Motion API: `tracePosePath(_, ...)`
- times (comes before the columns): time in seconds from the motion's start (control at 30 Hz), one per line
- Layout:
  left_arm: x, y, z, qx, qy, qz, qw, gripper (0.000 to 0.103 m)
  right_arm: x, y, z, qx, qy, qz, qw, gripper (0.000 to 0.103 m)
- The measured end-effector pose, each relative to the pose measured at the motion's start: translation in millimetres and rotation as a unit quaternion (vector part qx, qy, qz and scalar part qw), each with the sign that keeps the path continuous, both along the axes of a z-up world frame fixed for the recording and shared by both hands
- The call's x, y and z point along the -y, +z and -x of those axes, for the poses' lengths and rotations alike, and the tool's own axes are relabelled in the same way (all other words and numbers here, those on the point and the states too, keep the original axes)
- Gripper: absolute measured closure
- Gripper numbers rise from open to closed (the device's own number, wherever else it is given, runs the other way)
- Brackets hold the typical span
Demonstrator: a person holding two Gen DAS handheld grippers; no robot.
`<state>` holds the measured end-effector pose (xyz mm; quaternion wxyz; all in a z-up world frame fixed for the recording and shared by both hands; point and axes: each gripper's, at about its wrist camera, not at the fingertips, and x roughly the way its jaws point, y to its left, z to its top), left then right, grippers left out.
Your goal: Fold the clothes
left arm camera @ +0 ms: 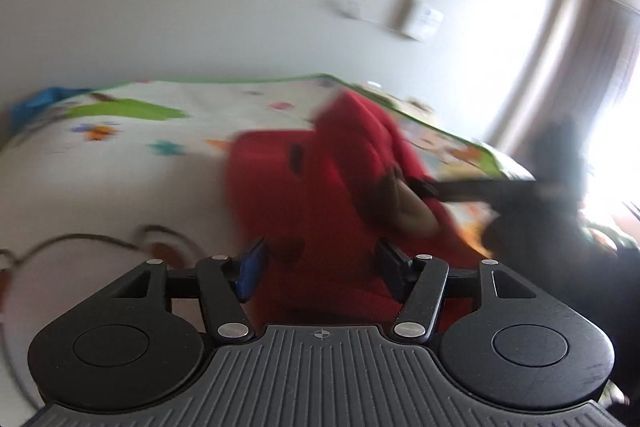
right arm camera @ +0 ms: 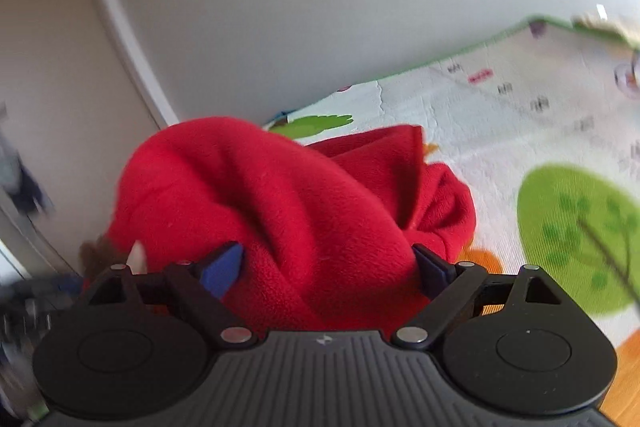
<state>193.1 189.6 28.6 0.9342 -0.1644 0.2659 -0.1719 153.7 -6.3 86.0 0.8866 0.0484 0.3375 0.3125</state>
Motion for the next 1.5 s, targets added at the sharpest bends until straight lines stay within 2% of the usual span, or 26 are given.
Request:
tracePosePath(0.07,-7,15,-3,0.025,-0.002,0.028,0.9993,0.038,-6,5,3,0.017,0.008,0.024,1.0,0.011)
tracePosePath(0.13,-1,35,-9,0.061,-0.026,0.038,0.9971,0.029,-9,9,5,0.03,0.012,0.041,0.999,0.01)
tracePosePath(0.27,36,50,-46,0.078,-0.108,0.057,0.9894,0.024,-6,17,10,0.051,0.011,0.057,0.997,0.0)
tracePosePath(0.33,56,43,-70,0.066,-0.113,0.035,0.9908,0.024,0,25,17,0.069,0.004,0.058,0.996,0.0)
tracePosePath(0.43,72,21,-108,0.032,-0.081,-0.007,0.9962,0.024,11,39,20,0.085,-0.023,0.053,0.995,0.0)
tracePosePath(0.5,75,5,-128,0.0,-0.05,-0.028,0.9984,0.026,16,44,15,0.082,-0.043,0.057,0.994,0.0)
tracePosePath(0.6,79,-4,-134,-0.004,-0.038,-0.054,0.9978,0.025,14,40,-3,0.06,-0.079,0.082,0.992,0.0)
tracePosePath(0.73,83,-6,-127,0.001,-0.04,-0.082,0.9958,0.023,-9,15,-36,-0.012,-0.11,0.153,0.982,0.0)
tracePosePath(0.8,82,-7,-127,-0.004,-0.036,-0.086,0.9957,0.023,-11,2,-44,-0.026,-0.115,0.142,0.983,0.0)
tracePosePath(0.9,82,-6,-128,-0.006,-0.036,-0.083,0.9959,0.023,-4,-1,-50,-0.049,-0.12,0.109,0.986,0.0)
tracePosePath(0.97,84,-5,-127,-0.005,-0.036,-0.085,0.9957,0.022,0,5,-43,-0.036,-0.117,0.11,0.986,0.0)
tracePosePath(1.1,85,-3,-124,-0.006,-0.033,-0.087,0.9957,0.021,6,19,-8,0.024,-0.102,0.114,0.988,0.0)
tracePosePath(1.17,82,2,-120,-0.001,-0.034,-0.083,0.9959,0.021,11,23,9,0.041,-0.09,0.104,0.99,0.0)
tracePosePath(1.2,78,7,-114,0.004,-0.035,-0.071,0.9968,0.018,13,28,19,0.044,-0.082,0.097,0.991,0.0)
tracePosePath(1.23,72,14,-105,0.011,-0.04,-0.054,0.9977,0.009,17,31,28,0.048,-0.074,0.092,0.992,0.0)
tracePosePath(1.3,59,26,-85,0.024,-0.053,-0.028,0.9979,0.008,26,37,46,0.053,-0.055,0.087,0.993,0.0)
tracePosePath(1.4,50,29,-49,0.028,-0.064,-0.05,0.9963,0.008,38,40,70,0.053,-0.017,0.087,0.995,0.0)
tracePosePath(1.5,46,17,-19,0.004,-0.062,-0.073,0.9954,0.008,38,41,91,0.052,0.018,0.077,0.996,0.0)
